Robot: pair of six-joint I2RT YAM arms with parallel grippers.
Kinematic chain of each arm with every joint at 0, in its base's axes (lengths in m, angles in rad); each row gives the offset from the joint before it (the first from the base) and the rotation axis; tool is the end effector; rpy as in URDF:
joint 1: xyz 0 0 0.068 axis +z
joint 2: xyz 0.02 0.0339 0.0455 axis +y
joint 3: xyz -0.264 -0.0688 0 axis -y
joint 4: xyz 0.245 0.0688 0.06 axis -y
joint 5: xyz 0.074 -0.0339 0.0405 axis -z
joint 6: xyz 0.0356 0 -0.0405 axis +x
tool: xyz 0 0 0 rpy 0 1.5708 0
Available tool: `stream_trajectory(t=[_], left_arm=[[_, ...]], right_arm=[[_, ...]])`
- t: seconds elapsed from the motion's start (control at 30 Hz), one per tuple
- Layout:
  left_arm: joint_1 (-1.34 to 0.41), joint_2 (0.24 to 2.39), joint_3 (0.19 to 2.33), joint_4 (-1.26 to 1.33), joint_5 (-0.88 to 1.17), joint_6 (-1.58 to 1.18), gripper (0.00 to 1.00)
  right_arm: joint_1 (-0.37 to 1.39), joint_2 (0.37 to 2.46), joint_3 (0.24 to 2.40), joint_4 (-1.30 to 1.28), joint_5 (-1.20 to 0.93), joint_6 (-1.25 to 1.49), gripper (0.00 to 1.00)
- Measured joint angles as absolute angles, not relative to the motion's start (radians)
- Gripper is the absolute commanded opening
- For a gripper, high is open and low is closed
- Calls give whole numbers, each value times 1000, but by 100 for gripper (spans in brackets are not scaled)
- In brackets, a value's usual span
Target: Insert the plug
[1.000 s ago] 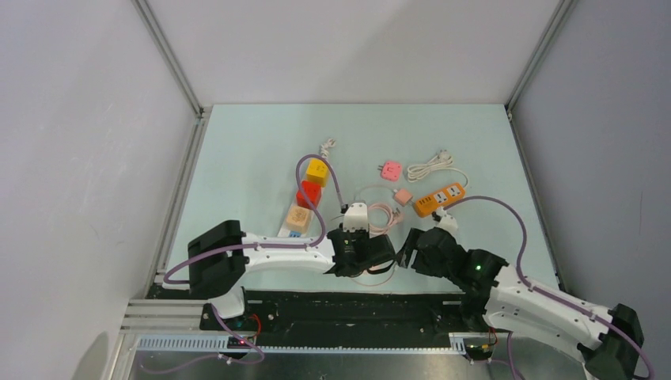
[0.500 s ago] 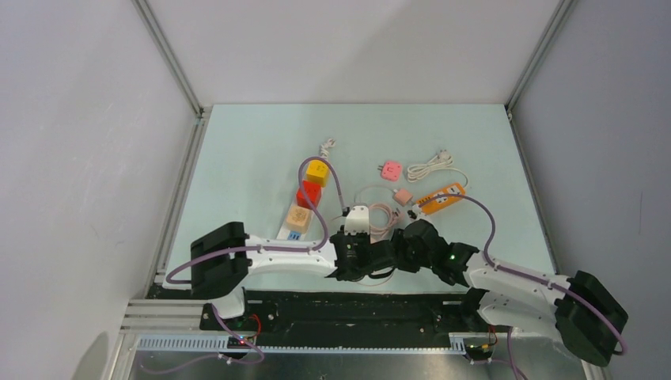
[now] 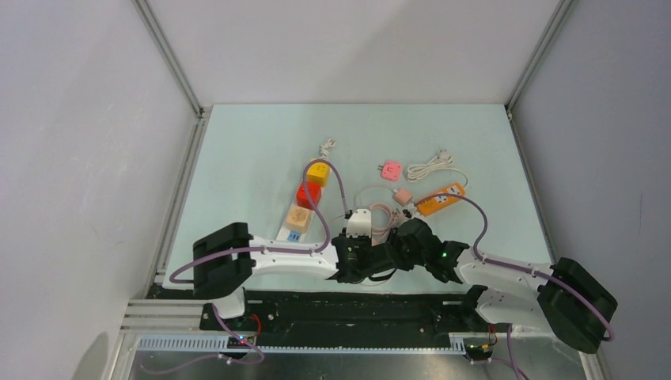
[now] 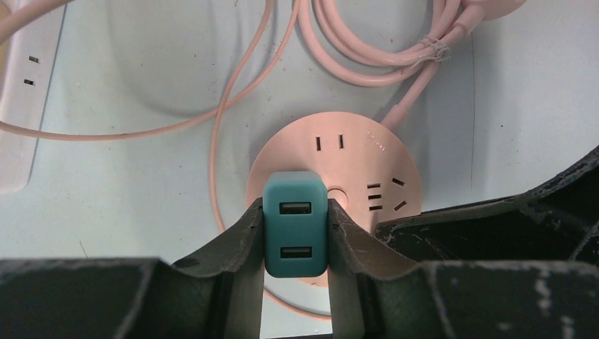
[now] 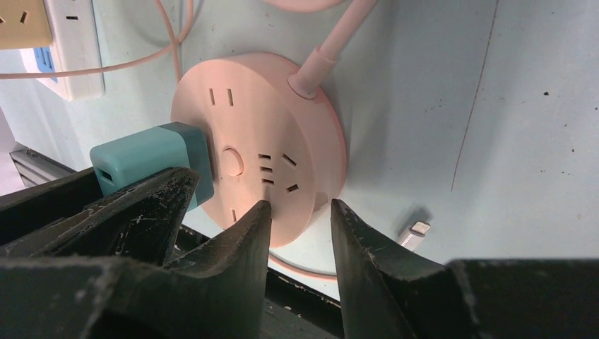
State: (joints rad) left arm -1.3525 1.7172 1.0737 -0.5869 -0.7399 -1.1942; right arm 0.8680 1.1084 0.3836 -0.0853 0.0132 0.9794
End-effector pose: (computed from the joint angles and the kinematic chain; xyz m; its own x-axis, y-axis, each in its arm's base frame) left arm 0.0936 -0.3111 0.1811 -0.7002 -0.0147 -0.7138 0.0574 0.9954 -0.0767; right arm 0.1303 0.1531 0.1529 -0.8895 0.2341 -0.3923 -0.0334 0.8230 0.5670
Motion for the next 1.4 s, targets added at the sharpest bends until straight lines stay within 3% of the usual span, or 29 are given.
stream_trajectory(t=[0.33,0.53,0.6,0.7,0.8,0.93,1.17,1.3,1.4], left_arm=[[-1352,1726,1066,-581,-739,-1194,0],[-1350,1694,1047,-558,-738,-1195,29],[-1344,1684,1040,-552,-727,-1195,46],[-1332,1674,1035,-556,-667,-1177,59],[-1332,1674,1018,-579,-612,-1159,81],[-1331,1671,1023,-589,-587,-1132,91],[-1327,1584,1023,-616,-571,-1087,98],[-1317,1438,1017,-613,-581,-1063,95],[-1310,1312,986,-609,-606,-1043,90]], right_arm=[[869,1109,384,-86,29,997,41],[870,1107,384,-89,40,1013,39],[871,1101,384,-97,43,1017,39],[871,1081,387,-131,50,1018,41],[871,1060,391,-170,62,1017,44],[871,1049,409,-209,72,1013,47],[875,1013,463,-280,89,991,60],[889,970,521,-344,121,965,74],[923,955,593,-403,168,936,78]])
